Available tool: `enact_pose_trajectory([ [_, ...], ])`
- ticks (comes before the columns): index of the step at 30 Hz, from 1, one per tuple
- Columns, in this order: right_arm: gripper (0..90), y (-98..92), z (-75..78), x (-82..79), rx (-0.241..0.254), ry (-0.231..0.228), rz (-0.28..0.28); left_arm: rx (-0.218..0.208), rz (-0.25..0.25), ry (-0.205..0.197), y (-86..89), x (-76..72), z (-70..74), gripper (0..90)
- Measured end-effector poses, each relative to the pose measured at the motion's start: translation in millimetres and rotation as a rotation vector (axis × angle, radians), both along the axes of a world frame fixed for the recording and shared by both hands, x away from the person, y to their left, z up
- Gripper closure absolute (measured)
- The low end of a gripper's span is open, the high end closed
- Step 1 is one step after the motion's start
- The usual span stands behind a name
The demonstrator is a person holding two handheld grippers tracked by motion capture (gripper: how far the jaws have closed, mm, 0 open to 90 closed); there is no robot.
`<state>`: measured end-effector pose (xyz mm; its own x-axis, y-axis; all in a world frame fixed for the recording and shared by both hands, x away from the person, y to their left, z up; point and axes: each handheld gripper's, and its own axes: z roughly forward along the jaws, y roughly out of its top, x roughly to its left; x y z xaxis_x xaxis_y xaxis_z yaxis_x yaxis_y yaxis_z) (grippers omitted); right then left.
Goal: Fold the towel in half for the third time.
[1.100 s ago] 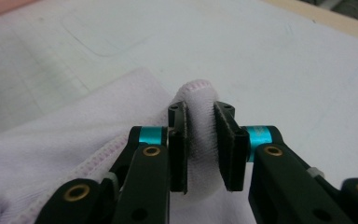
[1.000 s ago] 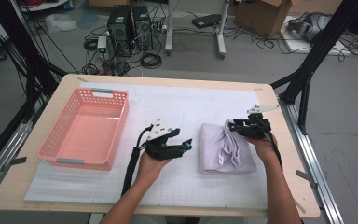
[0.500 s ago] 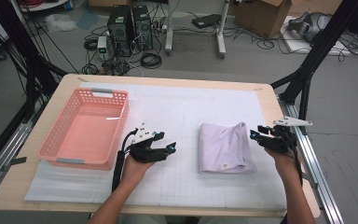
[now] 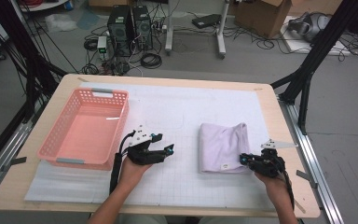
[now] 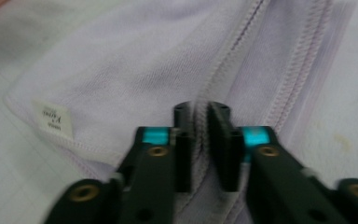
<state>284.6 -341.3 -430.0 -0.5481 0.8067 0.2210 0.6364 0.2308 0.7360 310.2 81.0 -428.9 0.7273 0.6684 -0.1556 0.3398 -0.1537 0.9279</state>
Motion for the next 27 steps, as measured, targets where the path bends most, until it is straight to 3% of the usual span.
enact_pose_trajectory([
  [3,85.6,-4.1,2.5,-5.1,-0.009,-0.025,-0.020,-0.005,0.001,-0.001,3.6,-3.3,-0.7,35.9],
  [6,85.5,-11.3,12.5,-12.4,-0.047,-0.058,-0.096,-0.007,0.004,-0.004,7.0,-4.7,0.0,35.9],
  [7,85.3,-13.3,13.6,-13.5,-0.062,-0.055,-0.115,-0.009,0.004,-0.007,7.6,-5.0,0.2,35.9],
  [9,81.3,-14.8,10.1,-12.4,-0.081,0.014,-0.130,-0.009,0.000,-0.008,8.6,-5.2,0.6,35.9],
  [10,78.1,-14.3,8.0,-12.2,-0.102,0.026,-0.135,-0.008,0.000,-0.008,8.8,-5.4,0.5,35.9],
  [12,75.5,-12.1,8.7,-13.6,-0.141,0.019,-0.138,-0.009,0.002,-0.006,8.7,-5.4,0.3,35.9],
  [14,67.7,-10.6,15.9,-14.0,-0.168,-0.022,-0.143,-0.009,0.003,-0.005,8.8,-5.1,0.0,35.9],
  [16,63.6,-12.3,26.1,-13.8,-0.122,-0.089,-0.152,-0.010,0.004,-0.005,8.5,-4.8,-0.4,35.9],
  [18,60.9,-11.1,30.8,-11.5,-0.130,-0.133,-0.175,-0.009,0.004,-0.004,8.4,-4.9,-0.5,35.9],
  [20,65.0,-7.5,30.9,-4.0,-0.121,-0.170,-0.151,-0.011,0.005,-0.005,8.9,-4.5,-0.8,36.0],
  [23,72.9,1.1,27.0,11.6,-0.105,-0.162,-0.099,-0.011,0.006,-0.006,10.0,-4.6,-0.6,35.9],
  [27,72.3,10.3,14.0,35.6,-0.084,-0.112,-0.081,-0.015,0.012,-0.004,12.2,-5.1,-0.5,35.9],
])
